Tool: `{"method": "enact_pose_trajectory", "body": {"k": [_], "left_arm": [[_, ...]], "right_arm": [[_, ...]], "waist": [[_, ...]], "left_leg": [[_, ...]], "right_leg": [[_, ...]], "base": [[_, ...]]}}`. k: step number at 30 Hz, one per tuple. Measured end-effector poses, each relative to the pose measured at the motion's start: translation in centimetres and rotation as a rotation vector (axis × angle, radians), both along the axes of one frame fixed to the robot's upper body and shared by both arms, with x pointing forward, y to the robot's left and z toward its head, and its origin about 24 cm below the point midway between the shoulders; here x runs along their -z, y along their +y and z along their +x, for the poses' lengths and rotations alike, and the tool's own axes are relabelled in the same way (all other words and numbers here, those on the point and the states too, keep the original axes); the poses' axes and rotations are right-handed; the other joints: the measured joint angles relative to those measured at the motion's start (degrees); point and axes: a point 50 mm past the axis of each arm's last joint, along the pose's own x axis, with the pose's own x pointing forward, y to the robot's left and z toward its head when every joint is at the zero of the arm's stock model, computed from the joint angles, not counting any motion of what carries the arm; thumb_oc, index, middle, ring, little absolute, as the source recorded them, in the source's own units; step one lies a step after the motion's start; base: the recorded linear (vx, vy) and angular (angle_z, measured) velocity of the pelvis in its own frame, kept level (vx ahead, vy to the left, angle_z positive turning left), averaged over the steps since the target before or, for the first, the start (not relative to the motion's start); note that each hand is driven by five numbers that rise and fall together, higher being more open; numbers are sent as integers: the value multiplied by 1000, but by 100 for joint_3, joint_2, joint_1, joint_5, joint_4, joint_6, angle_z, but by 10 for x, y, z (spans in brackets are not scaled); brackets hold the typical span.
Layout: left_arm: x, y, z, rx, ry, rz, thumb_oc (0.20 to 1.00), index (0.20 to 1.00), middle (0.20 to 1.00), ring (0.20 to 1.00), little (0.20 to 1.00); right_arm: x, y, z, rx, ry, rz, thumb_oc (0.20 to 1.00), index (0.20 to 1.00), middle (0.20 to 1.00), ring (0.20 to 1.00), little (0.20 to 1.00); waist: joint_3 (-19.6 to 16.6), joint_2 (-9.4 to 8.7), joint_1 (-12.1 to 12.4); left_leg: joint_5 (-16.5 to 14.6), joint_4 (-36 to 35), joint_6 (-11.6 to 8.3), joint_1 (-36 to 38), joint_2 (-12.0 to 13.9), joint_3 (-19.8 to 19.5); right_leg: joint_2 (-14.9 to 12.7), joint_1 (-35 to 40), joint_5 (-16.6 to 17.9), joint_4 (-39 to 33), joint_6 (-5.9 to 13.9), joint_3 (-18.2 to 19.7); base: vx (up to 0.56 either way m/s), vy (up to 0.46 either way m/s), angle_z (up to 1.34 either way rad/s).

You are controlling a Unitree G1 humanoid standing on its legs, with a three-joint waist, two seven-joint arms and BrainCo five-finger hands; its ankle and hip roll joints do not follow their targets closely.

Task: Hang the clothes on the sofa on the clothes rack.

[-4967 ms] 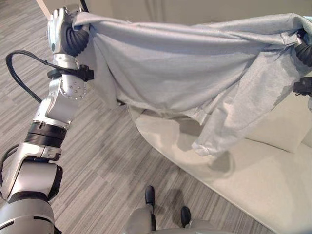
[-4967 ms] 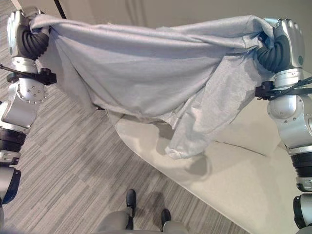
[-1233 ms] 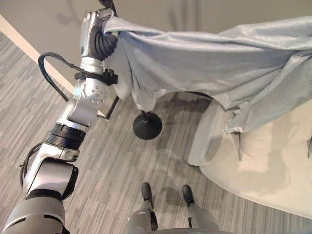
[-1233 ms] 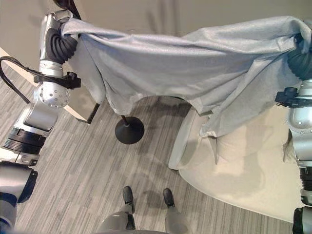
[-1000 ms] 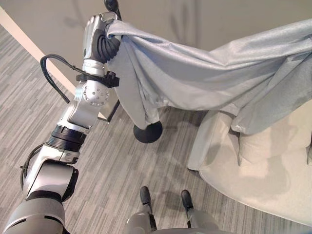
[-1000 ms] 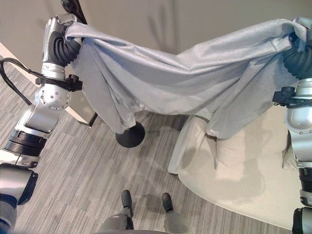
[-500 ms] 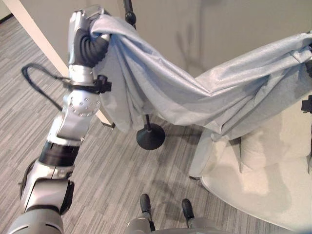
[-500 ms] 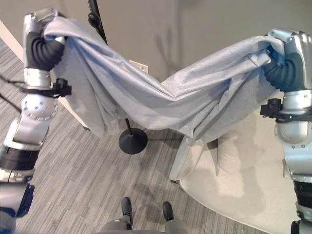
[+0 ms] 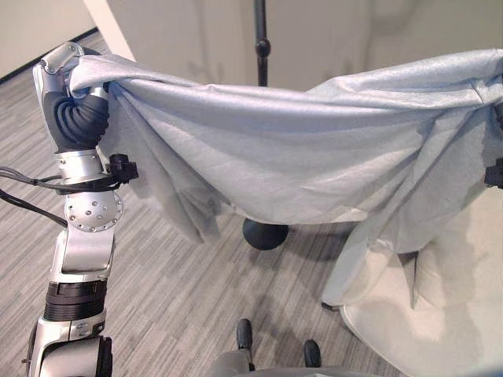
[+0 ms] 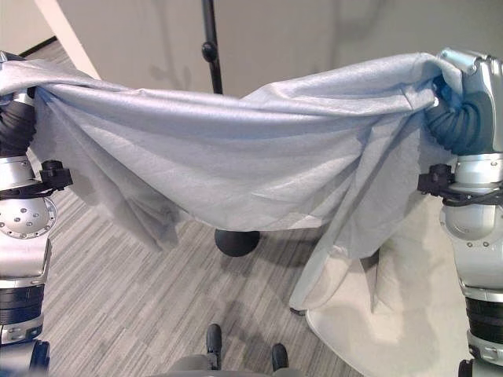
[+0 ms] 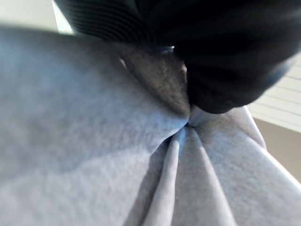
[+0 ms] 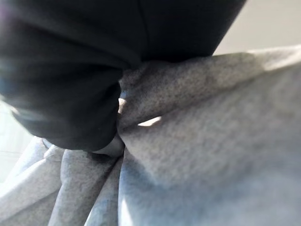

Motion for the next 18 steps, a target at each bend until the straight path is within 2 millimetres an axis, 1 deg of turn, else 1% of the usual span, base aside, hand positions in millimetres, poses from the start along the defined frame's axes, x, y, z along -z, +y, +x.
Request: {"method": "enact_pose_trajectory", "body": {"k": [2,5,8,10,12,14,16,17,18], "left_arm": [[-4,-1,3,1,-13,-5,200,200,200,200,200],[-19,-2,8,-1,-55,11,200,200,200,200,200],[-28,-5,9,20,-84,16,200,200,200,200,200],[-38,-6,9,23,-108,37,200,200,200,200,200],[-48,-12,18,40,-118,55,200,200,200,200,200],[-48,-16,24,47,-104,59,200,200,200,200,200],[-44,-19,33,55,-66,64,200,200,200,200,200],[-41,-21,36,63,-47,64,200,200,200,200,200],[-39,-21,38,74,-33,54,200,200,200,200,200]], "right_arm": [[-7,4,3,-9,-21,-14,200,200,200,200,200],[-20,7,6,-4,-49,-60,200,200,200,200,200],[-25,5,5,9,-72,-63,200,200,200,200,200],[-31,5,8,26,-85,-70,200,200,200,200,200],[-41,2,10,58,-93,-109,200,200,200,200,200],[-48,-2,10,77,-112,-108,200,200,200,200,200],[-49,-9,11,110,-109,-105,200,200,200,200,200],[-48,-13,13,121,-97,-93,200,200,200,200,200],[-46,-16,14,134,-86,-82,200,200,200,200,200]], "waist": [[-9,-15,40],[-22,-48,33],[-29,-111,46],[-64,-173,40],[-74,-200,14],[-71,-214,-58],[-70,-211,-199],[-70,-205,-247],[-68,-210,-345]], "left_leg": [[1,-1,-1,-25,-15,-74],[7,-1,-7,-122,-18,-171],[6,0,-8,-134,-36,-180],[7,1,-4,-244,-61,-143],[20,1,37,-377,-94,-111],[0,0,67,-394,-114,-72],[-44,-2,129,-395,-177,-134],[-4,0,183,-393,-175,-183],[-13,0,212,-375,-181,-249]], "right_leg": [[0,28,-23,1,-7,-77],[2,-21,-31,1,-12,-197],[-18,-28,-31,1,-11,-215],[-61,-168,-25,2,-11,-209],[-100,-354,-6,85,8,-193],[-126,-439,-8,215,11,-176],[-139,-524,-74,436,98,-57],[-133,-579,-120,581,159,-5],[-117,-654,-174,775,215,94]], "base": [[17,78,22],[10,64,17],[-23,85,3],[-35,94,-6],[-1,90,-7],[66,86,-4],[106,54,10],[65,21,14],[96,33,1]]}}
